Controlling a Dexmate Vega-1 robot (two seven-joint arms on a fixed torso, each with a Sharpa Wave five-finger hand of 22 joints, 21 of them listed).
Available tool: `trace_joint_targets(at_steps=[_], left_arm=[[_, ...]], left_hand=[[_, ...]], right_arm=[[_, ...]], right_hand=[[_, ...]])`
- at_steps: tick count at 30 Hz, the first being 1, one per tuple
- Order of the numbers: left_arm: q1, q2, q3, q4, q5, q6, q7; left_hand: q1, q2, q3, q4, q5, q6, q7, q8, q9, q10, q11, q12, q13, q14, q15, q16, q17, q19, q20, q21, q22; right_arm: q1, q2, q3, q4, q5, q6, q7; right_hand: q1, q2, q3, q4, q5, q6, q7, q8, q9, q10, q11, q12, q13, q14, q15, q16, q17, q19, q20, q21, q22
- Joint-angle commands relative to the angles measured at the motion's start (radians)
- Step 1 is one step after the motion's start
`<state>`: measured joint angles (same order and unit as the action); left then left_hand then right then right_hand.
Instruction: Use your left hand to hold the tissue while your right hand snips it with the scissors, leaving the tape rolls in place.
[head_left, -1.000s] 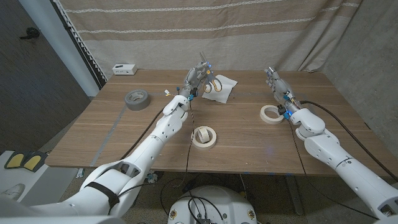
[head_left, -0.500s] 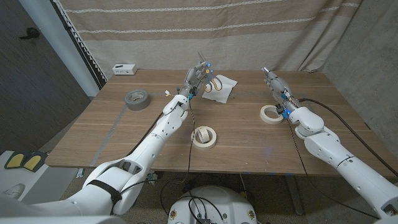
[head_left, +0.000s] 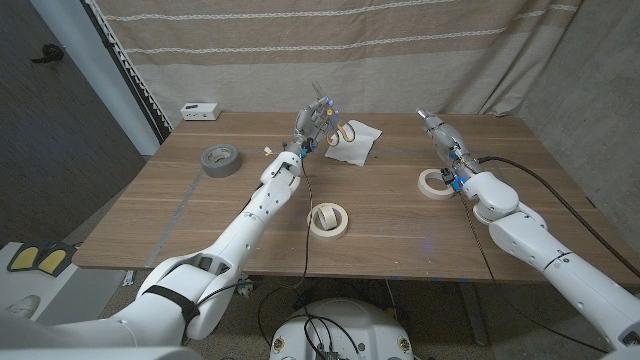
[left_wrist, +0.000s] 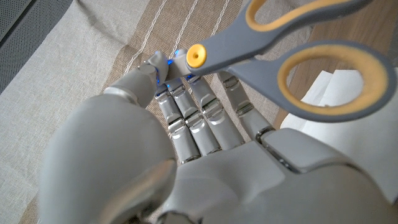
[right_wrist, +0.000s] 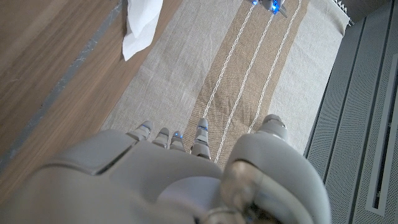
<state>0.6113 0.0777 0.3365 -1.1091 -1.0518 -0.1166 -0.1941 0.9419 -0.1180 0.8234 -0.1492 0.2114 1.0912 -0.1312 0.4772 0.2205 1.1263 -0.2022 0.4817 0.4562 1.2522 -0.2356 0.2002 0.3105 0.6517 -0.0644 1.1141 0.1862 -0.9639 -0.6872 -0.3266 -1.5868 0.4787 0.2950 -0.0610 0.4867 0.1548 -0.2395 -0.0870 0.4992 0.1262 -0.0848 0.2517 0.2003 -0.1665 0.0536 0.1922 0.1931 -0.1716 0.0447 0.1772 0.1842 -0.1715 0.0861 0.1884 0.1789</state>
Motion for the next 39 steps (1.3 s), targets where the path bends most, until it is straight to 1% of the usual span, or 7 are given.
trace_joint_targets(at_steps=[1,7,14,20,22,27,39], left_arm=[[-0.026,-0.018,-0.031,0.055,-0.06,0.05,-0.056],[-0.034,-0.028,-0.04,0.072,-0.075,0.067,-0.072],[-0.033,-0.04,-0.05,0.072,-0.088,0.079,-0.057],[-0.031,-0.055,-0.058,0.072,-0.091,0.071,-0.024],[-0.032,-0.064,-0.065,0.076,-0.103,0.079,-0.014],[-0.04,-0.076,-0.075,0.092,-0.121,0.091,-0.015],[-0.054,-0.095,-0.088,0.121,-0.134,0.098,-0.024]], left_hand=[[-0.001,0.007,0.02,0.01,0.001,0.005,-0.002,0.0,0.004,0.01,-0.005,0.005,0.003,0.0,-0.001,0.004,0.001,-0.006,-0.104,0.004,-0.001],[-0.002,0.006,0.02,0.01,0.001,0.005,-0.004,-0.001,0.002,0.011,-0.004,0.006,0.003,0.0,-0.002,0.005,0.001,-0.008,-0.103,0.004,-0.001],[-0.003,0.006,0.02,0.01,0.001,0.009,-0.005,-0.001,0.002,0.01,-0.004,0.005,0.002,0.0,-0.001,0.006,0.001,-0.009,-0.103,0.004,-0.001],[-0.004,0.006,0.02,0.011,0.001,0.009,-0.006,-0.003,0.0,0.009,-0.004,0.005,0.001,-0.001,-0.002,0.006,0.0,-0.01,-0.103,0.004,-0.001],[-0.005,0.006,0.02,0.011,0.001,0.011,-0.007,-0.003,0.0,0.01,-0.004,0.005,0.001,-0.001,-0.001,0.006,0.0,-0.01,-0.102,0.004,-0.001],[-0.004,0.006,0.021,0.01,0.001,0.012,-0.007,-0.003,0.0,0.009,-0.004,0.004,-0.001,-0.002,-0.001,0.006,0.0,-0.011,-0.104,0.004,-0.001],[-0.004,0.006,0.021,0.01,0.001,0.011,-0.006,-0.004,0.001,0.011,-0.004,0.005,-0.001,-0.001,-0.002,0.007,0.0,-0.012,-0.103,0.006,0.0]], right_arm=[[-0.012,0.006,-0.004,-0.03,-0.043,-0.005,-0.048],[-0.018,0.026,-0.004,-0.03,-0.069,0.019,-0.081],[-0.02,0.018,-0.007,-0.046,-0.076,-0.001,-0.079],[-0.037,0.002,-0.006,-0.109,-0.112,-0.053,-0.124],[-0.043,0.017,-0.007,-0.111,-0.142,-0.025,-0.154],[-0.056,0.035,-0.005,-0.124,-0.189,-0.009,-0.203],[-0.061,0.049,-0.014,-0.128,-0.222,-0.003,-0.213]], right_hand=[[0.02,0.003,0.007,-0.005,0.005,0.016,0.0,0.008,0.004,-0.123,-0.009,0.007,0.004,-0.119,-0.004,0.006,0.001,-0.05,0.006,0.004,0.005],[0.05,0.004,0.02,-0.019,0.01,0.045,0.016,0.018,0.005,-0.079,-0.02,0.028,0.004,-0.092,-0.018,0.017,0.0,-0.035,0.003,0.011,0.005],[0.059,0.004,0.023,-0.022,0.012,0.051,0.016,0.02,0.005,-0.075,-0.018,0.03,0.004,-0.088,-0.023,0.017,0.0,-0.032,0.003,0.013,0.005],[0.064,0.005,0.026,-0.024,0.013,0.051,0.019,0.019,0.005,-0.074,-0.017,0.031,0.004,-0.088,-0.02,0.017,0.0,-0.031,0.005,0.013,0.005],[0.068,0.006,0.028,-0.025,0.014,0.059,0.02,0.022,0.006,-0.068,-0.019,0.033,0.004,-0.086,-0.019,0.017,0.0,-0.028,0.006,0.014,0.004],[0.102,0.009,0.044,-0.035,0.02,0.126,0.015,0.044,0.006,-0.023,-0.043,0.049,0.003,-0.043,-0.042,0.026,-0.001,0.01,-0.001,0.025,0.004],[0.121,0.01,0.053,-0.04,0.025,0.152,0.011,0.051,0.007,-0.011,-0.053,0.052,0.002,-0.038,-0.047,0.023,-0.001,0.013,-0.001,0.023,0.003]])
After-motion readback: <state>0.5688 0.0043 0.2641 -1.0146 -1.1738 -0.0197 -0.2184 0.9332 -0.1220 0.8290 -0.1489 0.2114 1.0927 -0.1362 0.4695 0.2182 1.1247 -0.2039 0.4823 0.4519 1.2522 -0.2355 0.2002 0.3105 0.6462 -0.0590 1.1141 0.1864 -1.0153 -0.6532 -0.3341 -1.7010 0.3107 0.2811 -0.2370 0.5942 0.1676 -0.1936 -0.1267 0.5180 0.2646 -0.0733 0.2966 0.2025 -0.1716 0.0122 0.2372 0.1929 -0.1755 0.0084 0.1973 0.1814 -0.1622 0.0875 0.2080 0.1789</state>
